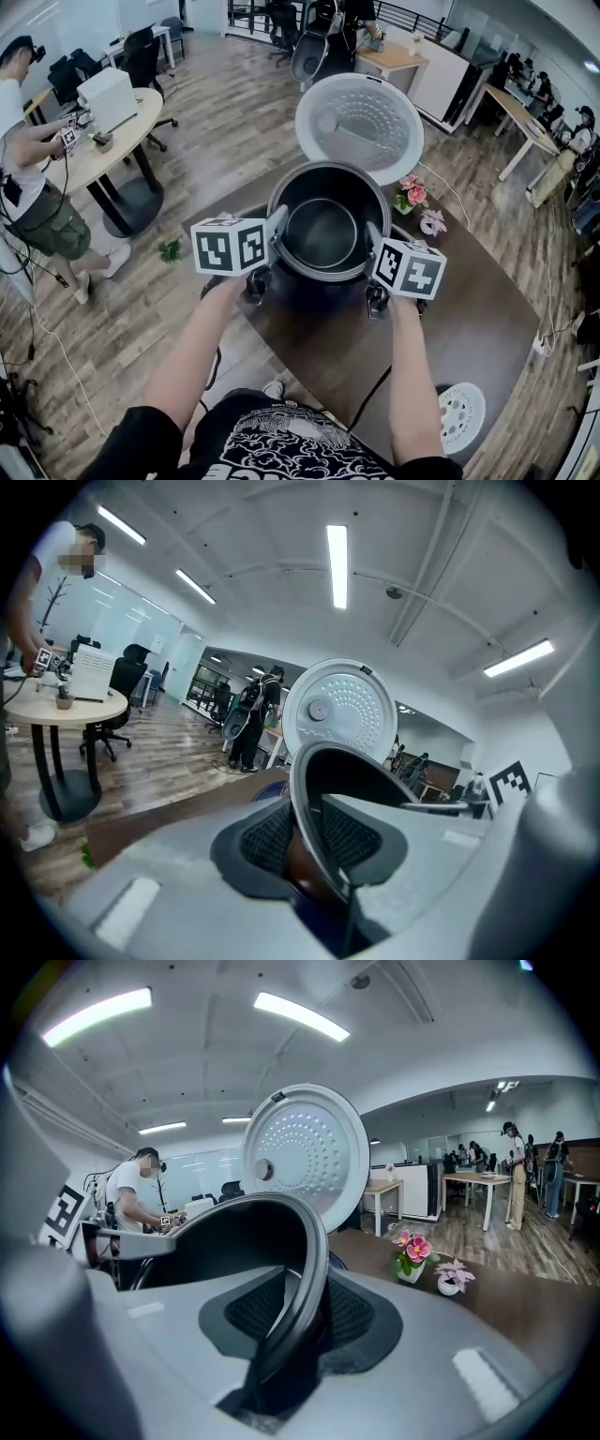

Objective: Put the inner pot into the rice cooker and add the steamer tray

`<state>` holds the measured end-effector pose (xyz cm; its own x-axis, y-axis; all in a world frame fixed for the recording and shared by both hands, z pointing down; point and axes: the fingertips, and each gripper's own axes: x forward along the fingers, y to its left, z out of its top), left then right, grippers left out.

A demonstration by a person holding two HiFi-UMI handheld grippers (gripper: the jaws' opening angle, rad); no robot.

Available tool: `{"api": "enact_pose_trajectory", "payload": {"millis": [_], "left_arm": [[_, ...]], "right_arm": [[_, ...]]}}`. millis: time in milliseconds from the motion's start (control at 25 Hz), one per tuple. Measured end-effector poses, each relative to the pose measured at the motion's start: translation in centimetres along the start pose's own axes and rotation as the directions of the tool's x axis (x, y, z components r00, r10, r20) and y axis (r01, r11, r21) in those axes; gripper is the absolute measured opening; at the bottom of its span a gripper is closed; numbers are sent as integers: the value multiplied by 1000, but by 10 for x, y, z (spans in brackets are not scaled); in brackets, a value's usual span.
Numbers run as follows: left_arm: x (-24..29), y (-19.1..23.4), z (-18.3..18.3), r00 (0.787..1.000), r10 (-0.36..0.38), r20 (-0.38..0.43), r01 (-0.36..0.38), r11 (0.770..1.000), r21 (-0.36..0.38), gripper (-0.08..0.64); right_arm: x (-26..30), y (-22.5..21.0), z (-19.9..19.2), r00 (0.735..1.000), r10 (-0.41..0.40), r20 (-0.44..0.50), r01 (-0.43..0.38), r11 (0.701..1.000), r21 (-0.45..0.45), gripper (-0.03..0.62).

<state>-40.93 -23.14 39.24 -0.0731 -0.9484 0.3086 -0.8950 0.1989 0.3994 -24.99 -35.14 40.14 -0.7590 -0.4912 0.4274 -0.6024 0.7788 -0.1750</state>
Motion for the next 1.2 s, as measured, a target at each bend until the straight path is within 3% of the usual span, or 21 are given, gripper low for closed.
{"api": "enact_pose_trajectory", "payload": {"millis": [360, 1000, 1200], "left_arm": [[11, 10, -16, 999, -4, -38, 4, 1000, 2, 95], [19, 12, -24, 997, 43, -61, -35, 992, 122, 121], [23, 13, -27, 995, 52, -85, -41, 990, 133, 144]], "right_arm": [[7, -4, -17, 999, -20, -39, 21, 1000, 7, 127], [13, -11, -25, 987, -132, -86, 127, 990, -60, 143], [15, -14, -29, 980, -186, -68, 172, 969, -176, 150]]}}
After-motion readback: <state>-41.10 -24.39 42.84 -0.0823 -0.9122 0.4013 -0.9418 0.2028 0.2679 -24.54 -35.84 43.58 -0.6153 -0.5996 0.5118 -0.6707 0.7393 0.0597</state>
